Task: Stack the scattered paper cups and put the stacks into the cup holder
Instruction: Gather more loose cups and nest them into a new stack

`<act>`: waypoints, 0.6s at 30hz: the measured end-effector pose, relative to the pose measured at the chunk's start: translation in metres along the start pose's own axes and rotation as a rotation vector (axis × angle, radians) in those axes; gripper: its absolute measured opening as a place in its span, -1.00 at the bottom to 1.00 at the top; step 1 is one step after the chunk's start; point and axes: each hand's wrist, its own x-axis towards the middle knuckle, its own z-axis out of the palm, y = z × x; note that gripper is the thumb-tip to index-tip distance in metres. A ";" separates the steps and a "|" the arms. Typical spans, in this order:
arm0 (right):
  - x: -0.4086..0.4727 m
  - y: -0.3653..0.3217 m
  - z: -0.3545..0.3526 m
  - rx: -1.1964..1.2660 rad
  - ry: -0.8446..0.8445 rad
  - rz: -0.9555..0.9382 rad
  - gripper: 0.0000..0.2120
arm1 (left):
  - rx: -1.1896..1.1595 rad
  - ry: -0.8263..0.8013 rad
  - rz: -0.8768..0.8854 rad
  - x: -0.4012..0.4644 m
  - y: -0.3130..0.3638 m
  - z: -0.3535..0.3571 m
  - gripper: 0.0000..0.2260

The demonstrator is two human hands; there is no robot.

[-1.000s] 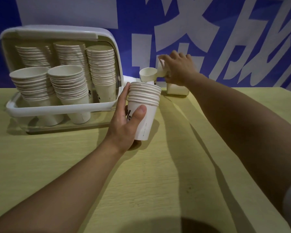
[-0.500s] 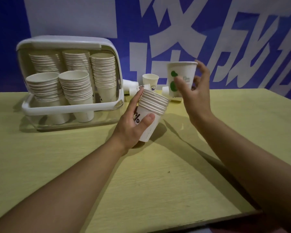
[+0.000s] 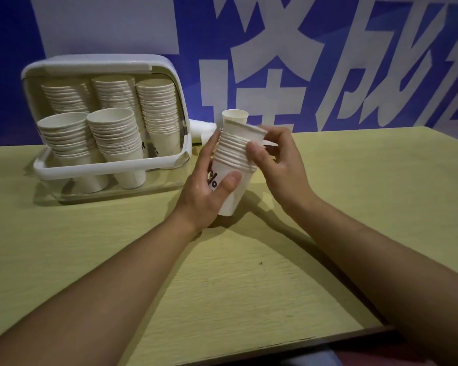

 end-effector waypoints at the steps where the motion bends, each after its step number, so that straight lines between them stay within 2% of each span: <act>1: 0.000 0.002 0.001 -0.037 -0.014 0.013 -0.60 | -0.028 0.029 -0.003 0.000 -0.001 -0.001 -0.26; 7: 0.008 0.006 -0.009 -0.184 -0.032 0.005 -0.70 | -0.054 0.068 -0.007 0.002 -0.005 -0.002 -0.28; 10: 0.016 0.004 -0.025 -0.225 0.035 0.044 -0.83 | -0.093 0.118 -0.005 0.006 -0.009 -0.004 -0.28; 12: 0.026 0.010 -0.037 -0.270 0.076 0.104 -0.84 | -0.123 0.166 -0.013 0.009 -0.010 -0.006 -0.27; 15: 0.047 0.032 -0.050 -0.528 0.076 0.125 -0.80 | -0.150 0.227 -0.005 0.012 -0.011 -0.006 -0.23; 18: 0.073 0.052 -0.055 -0.832 -0.021 0.104 -0.68 | -0.172 0.283 0.014 0.014 -0.013 -0.006 -0.23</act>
